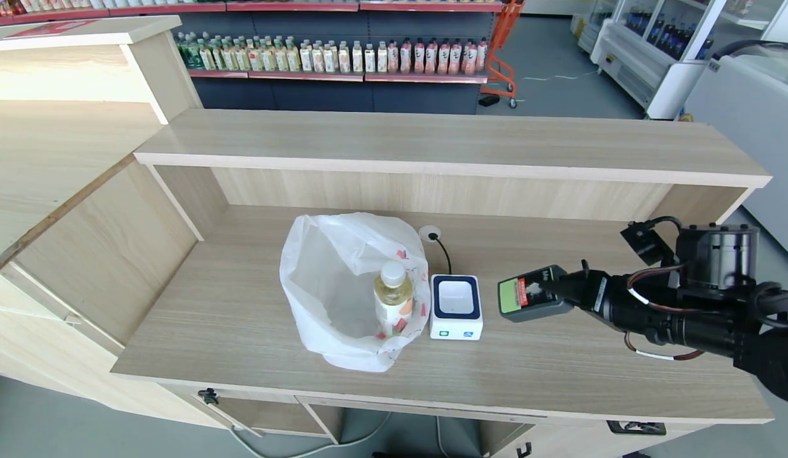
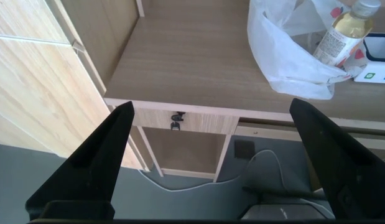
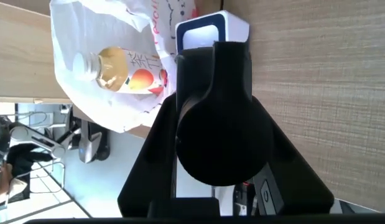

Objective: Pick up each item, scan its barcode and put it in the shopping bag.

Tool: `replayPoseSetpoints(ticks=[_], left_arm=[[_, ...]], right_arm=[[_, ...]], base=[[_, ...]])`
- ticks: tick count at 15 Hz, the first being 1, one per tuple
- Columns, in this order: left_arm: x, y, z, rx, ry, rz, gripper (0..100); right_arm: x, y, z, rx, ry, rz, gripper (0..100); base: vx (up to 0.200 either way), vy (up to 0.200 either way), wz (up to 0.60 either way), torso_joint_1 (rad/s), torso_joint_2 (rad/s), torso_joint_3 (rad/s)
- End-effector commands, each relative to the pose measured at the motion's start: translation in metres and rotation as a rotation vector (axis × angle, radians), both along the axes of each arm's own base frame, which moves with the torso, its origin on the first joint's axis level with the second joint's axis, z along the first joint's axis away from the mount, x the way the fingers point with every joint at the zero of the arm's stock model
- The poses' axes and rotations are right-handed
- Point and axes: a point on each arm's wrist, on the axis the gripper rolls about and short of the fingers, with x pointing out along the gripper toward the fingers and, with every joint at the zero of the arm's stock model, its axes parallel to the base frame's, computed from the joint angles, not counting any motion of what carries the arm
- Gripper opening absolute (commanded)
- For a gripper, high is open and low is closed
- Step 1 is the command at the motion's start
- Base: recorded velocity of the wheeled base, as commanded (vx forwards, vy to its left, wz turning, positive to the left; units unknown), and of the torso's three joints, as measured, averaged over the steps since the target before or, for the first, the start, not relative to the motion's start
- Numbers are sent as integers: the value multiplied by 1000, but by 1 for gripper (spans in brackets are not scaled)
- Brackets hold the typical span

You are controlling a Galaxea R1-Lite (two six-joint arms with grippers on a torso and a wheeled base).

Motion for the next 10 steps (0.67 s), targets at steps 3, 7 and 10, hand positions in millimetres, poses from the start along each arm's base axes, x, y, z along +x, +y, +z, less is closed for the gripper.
replayPoseSetpoints(ticks=[3, 7, 10], left_arm=[[0, 0, 0, -1, 0, 1, 100], [0, 0, 0, -1, 0, 1, 100], [0, 0, 0, -1, 0, 1, 100]], right_arm=[[30, 16, -25, -13, 24, 35, 0], [43, 33, -40, -7, -9, 76, 0], [47, 41, -45, -7, -2, 94, 0]], base=[[0, 0, 0, 0, 0, 0], [0, 0, 0, 0, 0, 0], [0, 0, 0, 0, 0, 0]])
